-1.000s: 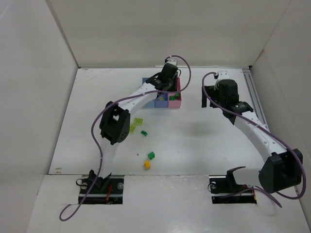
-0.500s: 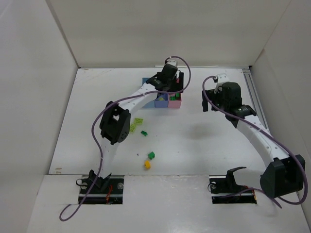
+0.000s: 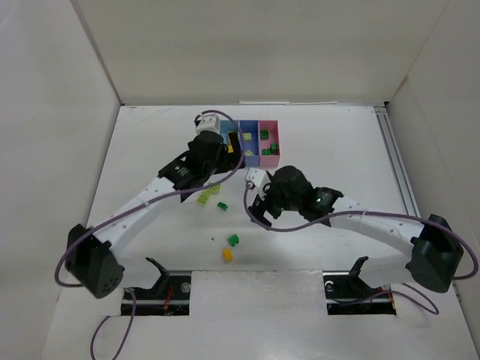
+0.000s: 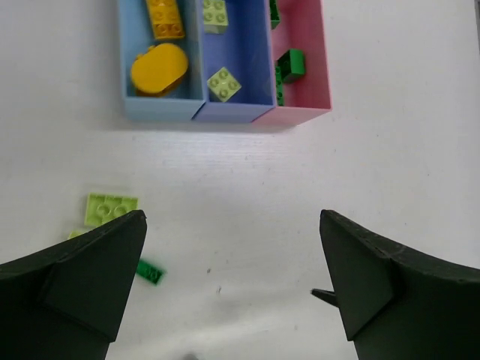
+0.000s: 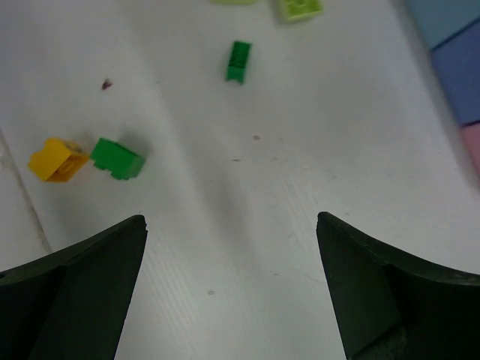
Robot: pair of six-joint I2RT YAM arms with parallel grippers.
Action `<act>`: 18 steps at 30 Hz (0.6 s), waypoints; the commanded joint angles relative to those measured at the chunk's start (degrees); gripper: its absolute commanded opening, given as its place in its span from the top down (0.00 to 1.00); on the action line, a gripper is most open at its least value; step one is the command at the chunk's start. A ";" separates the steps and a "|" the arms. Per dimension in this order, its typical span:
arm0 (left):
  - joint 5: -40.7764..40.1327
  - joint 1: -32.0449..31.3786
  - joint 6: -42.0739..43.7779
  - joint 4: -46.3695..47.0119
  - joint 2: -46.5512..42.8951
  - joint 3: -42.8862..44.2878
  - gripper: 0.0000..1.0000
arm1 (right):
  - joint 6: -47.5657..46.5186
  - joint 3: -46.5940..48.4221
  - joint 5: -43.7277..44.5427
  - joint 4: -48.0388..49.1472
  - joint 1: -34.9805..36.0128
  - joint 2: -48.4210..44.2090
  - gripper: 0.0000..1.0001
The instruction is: Sort the legos into containers by color
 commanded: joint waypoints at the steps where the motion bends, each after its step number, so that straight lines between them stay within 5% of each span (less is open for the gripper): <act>1: -4.51 -0.56 -9.08 -3.72 -8.34 -7.79 0.00 | -3.05 -0.62 -2.29 4.69 6.76 2.37 0.01; 8: -7.15 -5.39 -19.19 -9.61 -25.65 -21.42 0.00 | -4.10 -4.74 2.01 8.45 14.34 10.10 0.01; 18: -7.15 -6.45 -20.43 -11.63 -30.60 -23.89 0.00 | -7.00 -0.79 5.36 14.87 16.99 22.59 0.02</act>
